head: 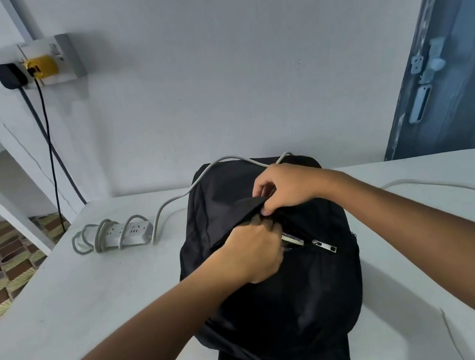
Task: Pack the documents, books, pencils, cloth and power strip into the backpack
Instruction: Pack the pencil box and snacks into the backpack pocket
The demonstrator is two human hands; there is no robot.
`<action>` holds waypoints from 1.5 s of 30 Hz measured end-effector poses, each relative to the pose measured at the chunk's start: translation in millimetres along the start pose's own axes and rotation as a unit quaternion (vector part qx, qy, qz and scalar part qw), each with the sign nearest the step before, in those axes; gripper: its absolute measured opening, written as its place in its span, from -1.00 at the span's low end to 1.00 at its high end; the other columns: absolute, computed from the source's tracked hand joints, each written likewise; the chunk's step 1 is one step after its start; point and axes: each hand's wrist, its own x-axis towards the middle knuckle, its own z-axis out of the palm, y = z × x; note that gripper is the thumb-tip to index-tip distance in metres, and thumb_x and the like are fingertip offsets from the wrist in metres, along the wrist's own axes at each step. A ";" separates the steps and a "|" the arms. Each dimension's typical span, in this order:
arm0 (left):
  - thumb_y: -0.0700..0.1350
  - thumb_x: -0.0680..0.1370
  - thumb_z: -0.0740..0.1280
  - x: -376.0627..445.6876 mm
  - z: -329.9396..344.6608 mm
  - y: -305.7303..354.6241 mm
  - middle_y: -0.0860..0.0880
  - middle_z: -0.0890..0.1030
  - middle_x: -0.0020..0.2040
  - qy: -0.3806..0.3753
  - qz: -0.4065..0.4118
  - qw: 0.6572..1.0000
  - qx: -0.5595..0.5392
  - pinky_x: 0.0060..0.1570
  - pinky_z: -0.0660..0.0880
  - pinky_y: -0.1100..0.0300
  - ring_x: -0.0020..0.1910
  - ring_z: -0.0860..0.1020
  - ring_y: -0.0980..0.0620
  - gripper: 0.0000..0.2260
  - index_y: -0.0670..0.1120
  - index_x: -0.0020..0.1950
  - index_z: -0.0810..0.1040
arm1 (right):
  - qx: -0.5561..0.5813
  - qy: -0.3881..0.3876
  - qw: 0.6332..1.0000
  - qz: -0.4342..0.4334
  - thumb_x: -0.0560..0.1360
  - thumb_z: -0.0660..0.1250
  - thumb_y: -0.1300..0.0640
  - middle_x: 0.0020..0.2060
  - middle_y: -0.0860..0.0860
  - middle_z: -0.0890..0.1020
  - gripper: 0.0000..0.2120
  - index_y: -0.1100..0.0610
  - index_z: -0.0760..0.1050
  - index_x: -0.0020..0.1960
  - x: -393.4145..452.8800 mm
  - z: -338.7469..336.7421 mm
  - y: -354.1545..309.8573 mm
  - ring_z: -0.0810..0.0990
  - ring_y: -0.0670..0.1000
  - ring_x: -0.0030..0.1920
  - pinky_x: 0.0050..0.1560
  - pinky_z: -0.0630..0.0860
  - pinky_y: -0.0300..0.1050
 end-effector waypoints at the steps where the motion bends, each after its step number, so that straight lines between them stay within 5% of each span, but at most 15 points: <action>1: -0.04 0.62 0.10 0.9 1.4 -6.7 -0.19 0.51 0.20 -0.008 0.006 1.000 -0.021 0.13 0.40 0.03 0.21 0.46 -0.17 -0.70 -0.21 0.21 0.43 | -0.002 0.002 1.000 -0.003 0.34 0.49 0.12 -0.18 -0.09 0.65 -0.82 0.03 0.61 -0.06 0.0 2.2 2.0 0.64 -0.04 -0.09 0.06 0.56 -0.01; 10: -0.09 0.42 0.23 -12.0 10.3 -10.7 -0.04 0.61 -0.17 0.097 0.039 0.994 -0.019 -0.30 0.44 0.19 -0.18 0.59 -0.04 -0.83 -0.13 -0.10 0.55 | 0.064 0.055 0.996 -0.032 0.37 0.50 0.15 -0.09 -0.04 0.68 -0.80 0.08 0.63 -0.01 -9.2 14.9 17.4 0.63 -0.11 -0.03 0.03 0.52 -0.24; 16: 0.17 0.58 0.16 0.3 16.7 -18.3 -0.08 0.58 0.06 0.050 -0.023 0.997 -0.060 -0.10 0.40 0.09 0.02 0.55 -0.10 -0.63 -0.12 0.09 0.49 | 0.051 0.071 0.995 -0.046 0.39 0.45 0.11 -0.01 -0.08 0.63 -0.74 0.00 0.57 0.07 -11.7 27.5 20.7 0.58 -0.08 0.03 0.14 0.49 -0.06; 19: 0.22 0.50 0.29 3.3 26.0 -20.2 -0.08 0.58 0.09 0.059 -0.019 0.997 -0.056 -0.14 0.44 0.07 0.04 0.57 -0.12 -0.54 -0.12 0.19 0.49 | 0.008 0.053 0.997 -0.054 0.38 0.39 0.15 0.18 -0.05 0.53 -0.49 -0.01 0.41 0.32 -18.8 29.1 22.0 0.50 -0.04 0.19 0.23 0.43 -0.04; 21: 0.10 0.44 0.43 5.2 27.2 -23.9 -0.11 0.63 -0.03 0.067 -0.012 0.997 -0.047 -0.32 0.40 0.11 -0.11 0.61 -0.18 -0.60 -0.16 0.10 0.53 | -0.097 0.026 0.995 -0.023 0.36 0.42 0.04 0.38 0.02 0.33 -0.20 -0.04 0.12 0.50 -21.3 34.2 25.6 0.32 0.06 0.38 0.33 0.35 0.09; 24: 0.07 0.40 0.49 5.4 17.4 -27.7 -0.12 0.64 -0.12 0.075 0.000 0.997 -0.030 -0.38 0.36 0.16 -0.20 0.62 -0.16 -0.64 -0.17 0.00 0.54 | -0.221 0.054 0.973 0.026 0.34 0.47 -0.07 0.45 0.11 0.17 0.01 -0.04 -0.14 0.54 -25.9 50.6 29.7 0.16 0.17 0.45 0.35 0.27 0.19; 28: 0.31 0.36 0.39 -2.4 9.9 -21.9 -0.05 0.60 0.07 -0.071 -0.048 0.996 -0.024 -0.07 0.41 0.10 0.04 0.57 -0.10 -0.41 -0.06 0.20 0.42 | -0.287 0.139 0.948 0.020 0.37 0.46 0.04 0.40 0.11 0.23 -0.06 -0.01 -0.07 0.54 -27.6 65.5 37.6 0.26 0.17 0.37 0.22 0.34 0.08; 30: 0.23 0.35 0.45 -5.6 9.3 -21.1 -0.05 0.59 0.13 -0.112 -0.058 0.992 0.018 0.00 0.43 0.08 0.08 0.56 -0.10 -0.37 -0.03 0.29 0.36 | -0.290 0.153 0.944 0.016 0.38 0.44 0.11 0.38 0.11 0.27 -0.11 0.00 -0.03 0.53 -27.4 66.8 38.9 0.30 0.17 0.34 0.20 0.36 0.08; 35: -0.15 0.40 0.39 -9.1 20.9 -21.7 -0.11 0.63 0.02 -0.068 -0.052 0.995 0.043 -0.14 0.46 0.06 -0.02 0.60 -0.19 -0.53 -0.06 0.30 0.41 | -0.313 0.179 0.933 0.019 0.37 0.42 0.20 0.32 0.14 0.34 -0.15 0.04 0.03 0.52 -27.0 70.4 42.5 0.37 0.19 0.26 0.13 0.38 0.05; 42: 0.10 0.46 0.36 -18.3 16.4 -11.5 -0.06 0.53 0.22 -0.045 -0.082 0.995 0.028 0.02 0.45 0.07 0.12 0.55 -0.13 -0.43 0.03 0.43 0.28 | -0.252 0.099 0.963 0.005 0.36 0.45 -0.17 0.45 0.08 0.19 -0.07 -0.05 -0.03 0.54 -28.0 59.4 54.1 0.19 0.16 0.41 0.32 0.26 0.13; 45: -0.06 0.37 0.46 -21.1 20.6 -15.1 -0.09 0.65 -0.04 -0.006 -0.059 0.998 0.032 -0.29 0.48 0.12 -0.17 0.64 -0.16 -0.53 0.00 0.27 0.50 | -0.280 0.138 0.950 0.007 0.40 0.43 -0.04 0.41 0.06 0.27 -0.20 -0.06 0.08 0.51 -27.0 58.5 55.0 0.26 0.15 0.37 0.26 0.31 0.12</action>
